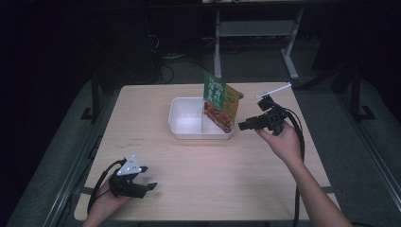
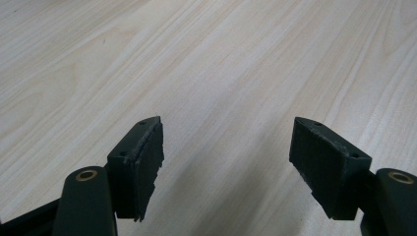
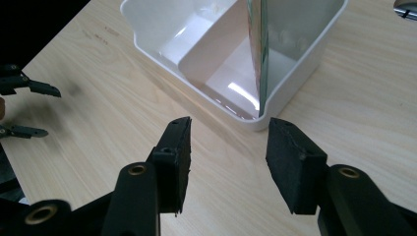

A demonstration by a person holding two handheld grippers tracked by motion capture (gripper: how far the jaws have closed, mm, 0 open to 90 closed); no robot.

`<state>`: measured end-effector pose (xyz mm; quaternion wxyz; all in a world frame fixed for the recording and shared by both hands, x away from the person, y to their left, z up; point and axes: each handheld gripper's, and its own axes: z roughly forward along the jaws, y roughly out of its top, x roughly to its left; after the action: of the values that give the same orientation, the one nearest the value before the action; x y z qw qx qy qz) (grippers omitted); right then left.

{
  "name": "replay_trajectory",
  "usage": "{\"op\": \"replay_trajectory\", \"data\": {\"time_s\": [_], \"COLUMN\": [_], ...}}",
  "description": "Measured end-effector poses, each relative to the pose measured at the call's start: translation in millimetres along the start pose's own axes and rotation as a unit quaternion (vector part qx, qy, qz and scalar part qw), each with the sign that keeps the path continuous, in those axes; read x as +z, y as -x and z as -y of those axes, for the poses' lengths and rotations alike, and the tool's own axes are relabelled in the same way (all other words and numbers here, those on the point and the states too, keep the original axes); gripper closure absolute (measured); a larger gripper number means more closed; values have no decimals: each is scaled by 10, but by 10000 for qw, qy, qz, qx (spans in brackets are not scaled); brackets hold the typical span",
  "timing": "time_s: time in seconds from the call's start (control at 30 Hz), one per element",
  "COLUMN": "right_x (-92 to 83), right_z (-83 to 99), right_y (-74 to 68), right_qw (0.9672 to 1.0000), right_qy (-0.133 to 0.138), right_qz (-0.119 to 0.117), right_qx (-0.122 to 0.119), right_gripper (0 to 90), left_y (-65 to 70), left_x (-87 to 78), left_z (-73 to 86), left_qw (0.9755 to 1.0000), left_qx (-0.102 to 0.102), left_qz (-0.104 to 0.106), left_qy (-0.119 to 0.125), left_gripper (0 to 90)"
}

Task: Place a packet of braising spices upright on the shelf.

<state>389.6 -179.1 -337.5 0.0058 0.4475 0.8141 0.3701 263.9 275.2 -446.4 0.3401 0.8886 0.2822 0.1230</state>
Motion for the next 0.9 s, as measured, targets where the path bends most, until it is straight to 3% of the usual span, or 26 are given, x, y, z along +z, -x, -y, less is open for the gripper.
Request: {"op": "replay_trajectory", "data": {"time_s": [0.5,0.9], "right_x": [100,144], "right_z": [281,455], "right_y": [77,57], "right_qw": [9998,9998], "right_qy": [-22,-93], "right_qz": [-140,-114], "right_qx": [166,120], "right_gripper": [494,480], "left_y": [9,12], "left_x": [15,20], "left_z": [-5,-8], "left_qw": [10000,10000], "left_qx": [2,8], "left_qz": [7,5], "left_qy": [-7,-16], "left_gripper": [282,282]}}
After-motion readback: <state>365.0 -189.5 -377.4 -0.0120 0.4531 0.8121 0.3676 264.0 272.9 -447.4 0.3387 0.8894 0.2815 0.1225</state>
